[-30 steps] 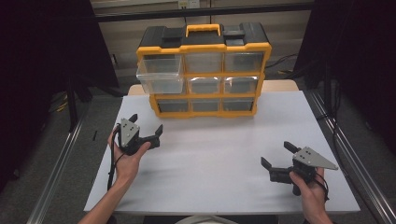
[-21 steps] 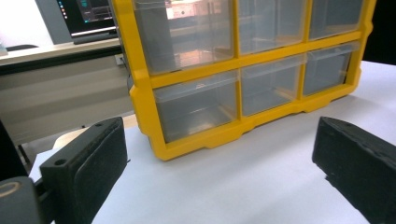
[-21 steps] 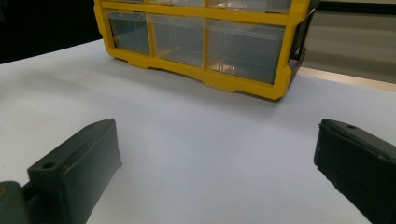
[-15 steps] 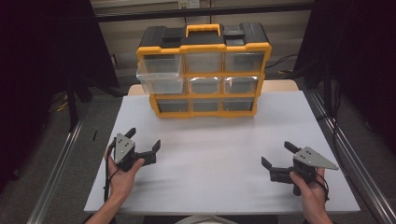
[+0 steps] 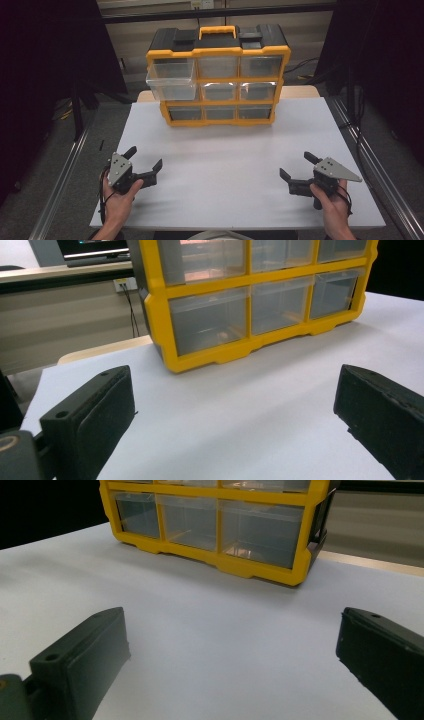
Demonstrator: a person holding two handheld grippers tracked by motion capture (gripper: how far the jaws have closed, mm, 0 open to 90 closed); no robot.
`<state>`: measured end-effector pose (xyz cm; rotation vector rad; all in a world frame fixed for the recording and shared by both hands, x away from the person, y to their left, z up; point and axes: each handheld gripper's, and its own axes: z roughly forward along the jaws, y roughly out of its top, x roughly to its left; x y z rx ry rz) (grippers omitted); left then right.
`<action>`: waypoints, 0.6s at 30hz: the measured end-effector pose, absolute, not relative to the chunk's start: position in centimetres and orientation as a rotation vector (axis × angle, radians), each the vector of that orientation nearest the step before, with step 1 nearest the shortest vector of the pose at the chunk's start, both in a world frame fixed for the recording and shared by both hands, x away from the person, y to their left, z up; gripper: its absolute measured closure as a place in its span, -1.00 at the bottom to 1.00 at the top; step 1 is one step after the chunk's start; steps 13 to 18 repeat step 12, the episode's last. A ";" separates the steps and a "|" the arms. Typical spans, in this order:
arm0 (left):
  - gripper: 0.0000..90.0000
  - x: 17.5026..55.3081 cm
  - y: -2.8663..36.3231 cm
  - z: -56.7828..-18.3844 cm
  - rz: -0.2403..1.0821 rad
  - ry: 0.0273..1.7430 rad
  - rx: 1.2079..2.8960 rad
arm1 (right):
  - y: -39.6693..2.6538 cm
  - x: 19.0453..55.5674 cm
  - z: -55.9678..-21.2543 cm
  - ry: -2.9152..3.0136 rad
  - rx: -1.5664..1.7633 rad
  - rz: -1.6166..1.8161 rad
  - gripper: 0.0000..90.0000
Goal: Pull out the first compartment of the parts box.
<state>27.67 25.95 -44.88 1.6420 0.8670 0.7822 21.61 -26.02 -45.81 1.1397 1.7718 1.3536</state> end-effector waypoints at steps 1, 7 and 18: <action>-0.93 27.4 26.1 -44.9 0.785 0.886 1.646 | -26.0 21.6 -45.8 1.772 1.137 1.352 -1.00; -0.92 26.2 27.2 -44.6 0.750 0.896 1.641 | -26.1 21.6 -45.9 1.770 1.148 1.345 -1.00; -0.93 26.3 27.2 -44.5 0.749 0.879 1.629 | -26.0 21.7 -45.9 1.780 1.140 1.341 -1.00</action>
